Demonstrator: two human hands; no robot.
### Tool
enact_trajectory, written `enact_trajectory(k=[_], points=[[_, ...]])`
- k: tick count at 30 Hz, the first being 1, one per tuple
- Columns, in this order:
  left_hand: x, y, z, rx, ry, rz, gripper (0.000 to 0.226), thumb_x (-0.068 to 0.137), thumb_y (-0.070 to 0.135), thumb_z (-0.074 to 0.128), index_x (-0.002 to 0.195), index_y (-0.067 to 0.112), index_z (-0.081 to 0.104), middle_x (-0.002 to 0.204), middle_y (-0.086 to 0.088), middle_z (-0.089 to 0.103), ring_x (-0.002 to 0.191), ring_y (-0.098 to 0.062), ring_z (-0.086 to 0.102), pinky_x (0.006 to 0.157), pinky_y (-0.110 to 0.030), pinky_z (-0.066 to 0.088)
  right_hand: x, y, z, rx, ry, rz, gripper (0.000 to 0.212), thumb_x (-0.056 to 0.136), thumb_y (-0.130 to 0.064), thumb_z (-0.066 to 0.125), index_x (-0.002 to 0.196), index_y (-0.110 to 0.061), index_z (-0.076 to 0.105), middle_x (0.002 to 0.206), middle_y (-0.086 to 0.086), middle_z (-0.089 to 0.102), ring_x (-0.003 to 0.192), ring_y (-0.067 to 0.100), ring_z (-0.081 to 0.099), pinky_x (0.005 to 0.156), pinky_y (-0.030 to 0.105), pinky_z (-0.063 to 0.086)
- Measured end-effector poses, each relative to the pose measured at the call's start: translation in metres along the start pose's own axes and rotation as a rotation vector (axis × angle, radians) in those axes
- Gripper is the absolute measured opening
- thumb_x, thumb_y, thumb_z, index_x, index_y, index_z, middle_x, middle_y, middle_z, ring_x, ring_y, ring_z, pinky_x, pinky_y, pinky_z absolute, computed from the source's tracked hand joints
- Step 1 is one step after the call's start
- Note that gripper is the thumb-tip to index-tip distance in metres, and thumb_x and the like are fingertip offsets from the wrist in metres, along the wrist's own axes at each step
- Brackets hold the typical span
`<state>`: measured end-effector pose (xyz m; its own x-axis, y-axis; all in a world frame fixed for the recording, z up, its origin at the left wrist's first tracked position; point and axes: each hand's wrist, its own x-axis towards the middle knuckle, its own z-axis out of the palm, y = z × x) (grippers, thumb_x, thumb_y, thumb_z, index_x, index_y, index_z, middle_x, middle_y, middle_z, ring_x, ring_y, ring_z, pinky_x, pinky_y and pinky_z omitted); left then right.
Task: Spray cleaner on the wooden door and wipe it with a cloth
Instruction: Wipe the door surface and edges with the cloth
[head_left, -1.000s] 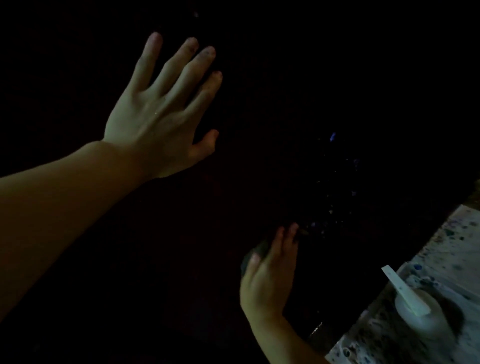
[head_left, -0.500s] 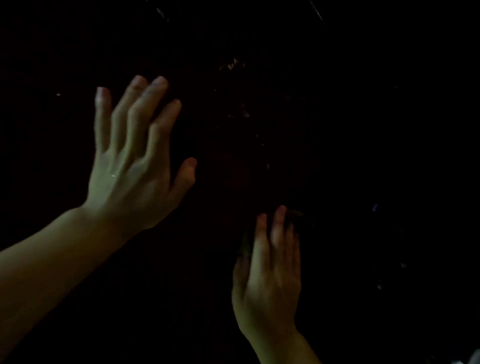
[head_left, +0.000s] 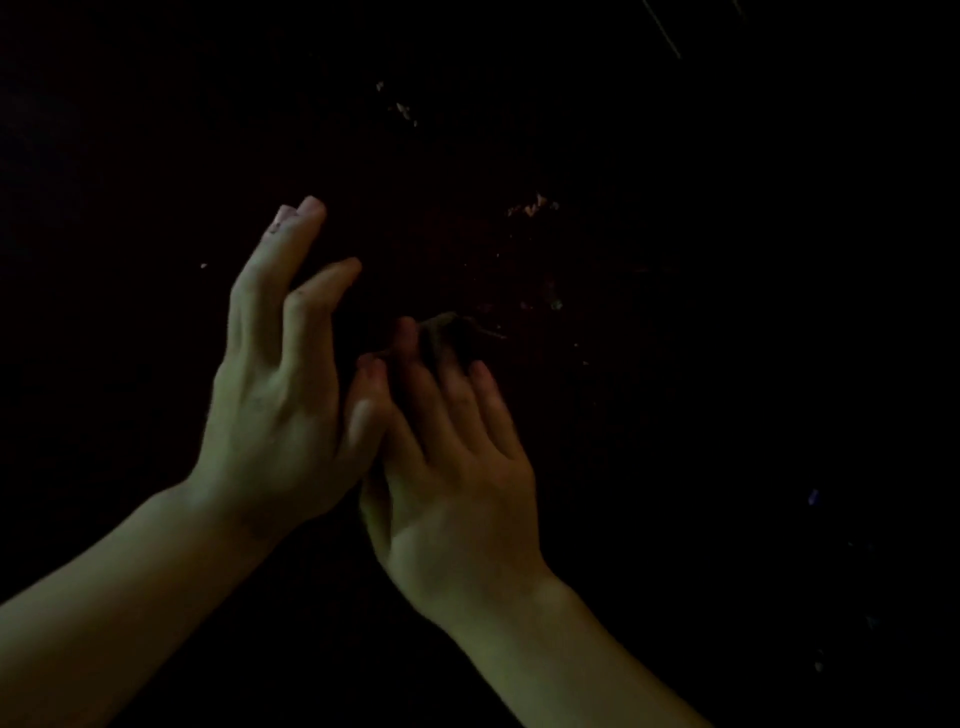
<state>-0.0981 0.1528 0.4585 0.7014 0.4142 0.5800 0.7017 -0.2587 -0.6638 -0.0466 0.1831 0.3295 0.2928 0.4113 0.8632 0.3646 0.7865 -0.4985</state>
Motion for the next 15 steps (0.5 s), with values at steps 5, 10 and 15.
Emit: enact_trajectory(k=[5, 10, 15], points=[[0.006, -0.017, -0.012, 0.046, -0.133, 0.046, 0.048, 0.091, 0.027, 0.047, 0.13, 0.001, 0.036, 0.148, -0.027, 0.015, 0.143, -0.043, 0.014, 0.108, -0.061, 0.031, -0.019, 0.058, -0.017, -0.13, 0.098, 0.356, 0.054, 0.097, -0.031, 0.039, 0.146, -0.009, 0.034, 0.157, 0.014, 0.021, 0.144, 0.032, 0.021, 0.114, 0.05, 0.027], [0.011, -0.033, -0.023, 0.097, -0.138, 0.155, 0.046, 0.091, 0.028, 0.045, 0.128, 0.0, 0.039, 0.146, -0.026, 0.023, 0.143, -0.041, 0.018, 0.112, -0.062, 0.023, 0.007, 0.02, -0.009, -0.05, 0.015, 0.017, 0.056, 0.088, -0.033, 0.048, 0.141, -0.014, 0.045, 0.154, 0.01, 0.03, 0.14, 0.032, 0.031, 0.116, 0.046, 0.024], [0.018, -0.034, -0.019, 0.188, 0.071, -0.049, 0.054, 0.097, 0.038, 0.031, 0.135, 0.0, 0.033, 0.148, -0.024, 0.025, 0.142, -0.039, 0.017, 0.116, -0.058, 0.005, 0.089, -0.009, -0.001, 0.055, -0.058, -0.372, 0.052, 0.088, -0.032, 0.049, 0.137, -0.013, 0.051, 0.15, 0.009, 0.038, 0.138, 0.029, 0.035, 0.117, 0.043, 0.019]])
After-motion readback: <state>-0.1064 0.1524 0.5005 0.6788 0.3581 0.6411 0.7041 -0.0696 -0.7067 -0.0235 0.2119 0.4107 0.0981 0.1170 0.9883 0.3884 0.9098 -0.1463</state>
